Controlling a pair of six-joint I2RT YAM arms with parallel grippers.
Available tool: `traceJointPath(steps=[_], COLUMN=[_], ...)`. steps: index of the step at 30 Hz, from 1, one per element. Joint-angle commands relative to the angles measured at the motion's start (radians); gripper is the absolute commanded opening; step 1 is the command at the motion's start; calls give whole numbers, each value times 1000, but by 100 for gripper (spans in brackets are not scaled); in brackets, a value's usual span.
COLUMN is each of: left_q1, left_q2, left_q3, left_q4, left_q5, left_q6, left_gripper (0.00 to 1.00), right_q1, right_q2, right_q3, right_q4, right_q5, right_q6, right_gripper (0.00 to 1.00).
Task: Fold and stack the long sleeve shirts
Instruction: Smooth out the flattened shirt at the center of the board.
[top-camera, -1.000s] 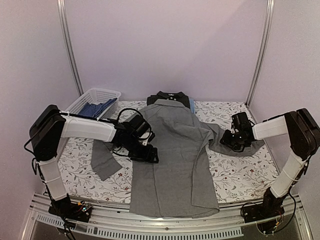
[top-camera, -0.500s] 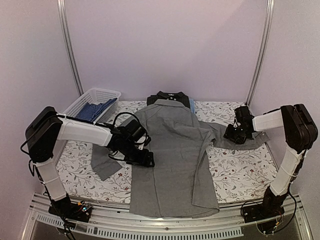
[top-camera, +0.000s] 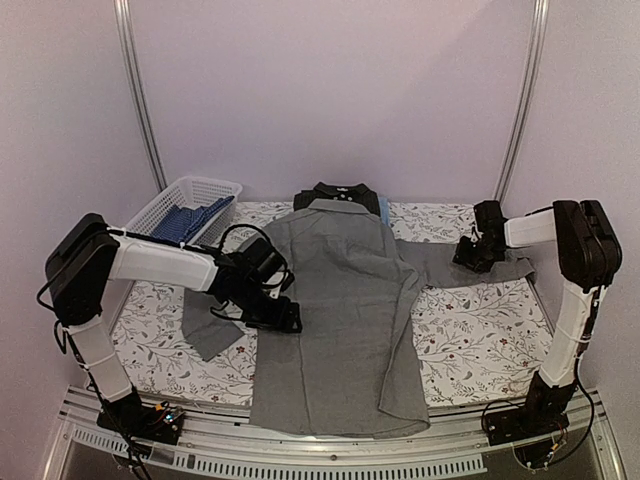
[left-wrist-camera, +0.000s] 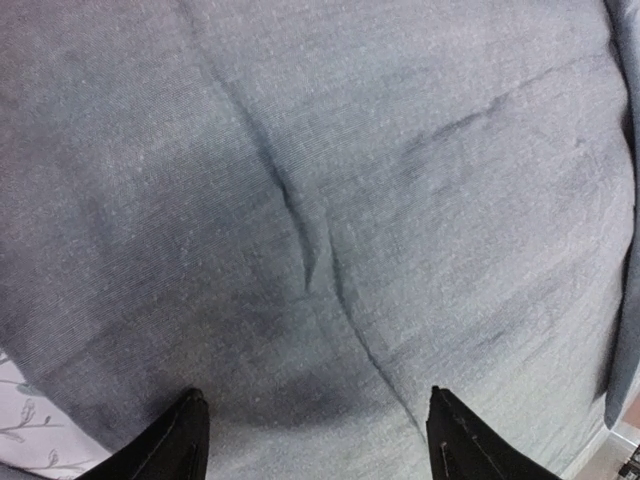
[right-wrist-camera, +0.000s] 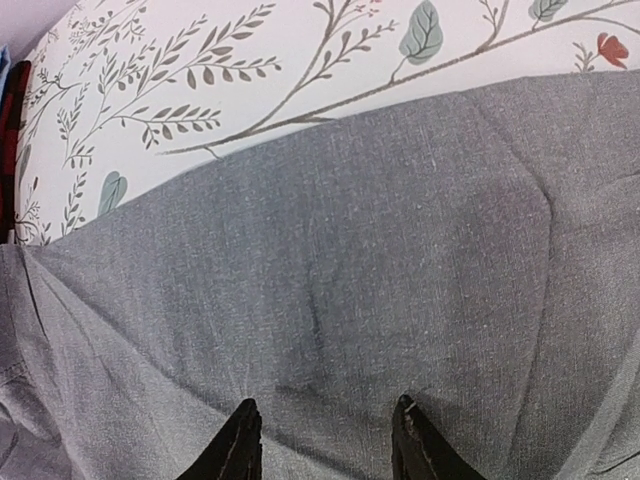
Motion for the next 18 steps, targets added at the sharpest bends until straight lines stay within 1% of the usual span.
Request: traceJointPath(steps=[1,8,13,18], left_q1=[23,39,59,71], left_q2=[-7,-20,-39,-47], left_q3=[-36,-34,-44,-58], left_q4=[-90,-111,-121,-120], left_q5=[-36,-53,-59,-55], left_q6=[12,30,46,51], left_gripper=[75,75,75,75], right_q1=[-4,-4,-5,-5], right_q2=[27,-31,27,40], right_q3=[21,66,130,116], right_q4=[-74,-121,-163,-169], right_q5=[0,13,12,-9], right_q6=[-38,-79,-103,-92], right_gripper=[44,47,48,48])
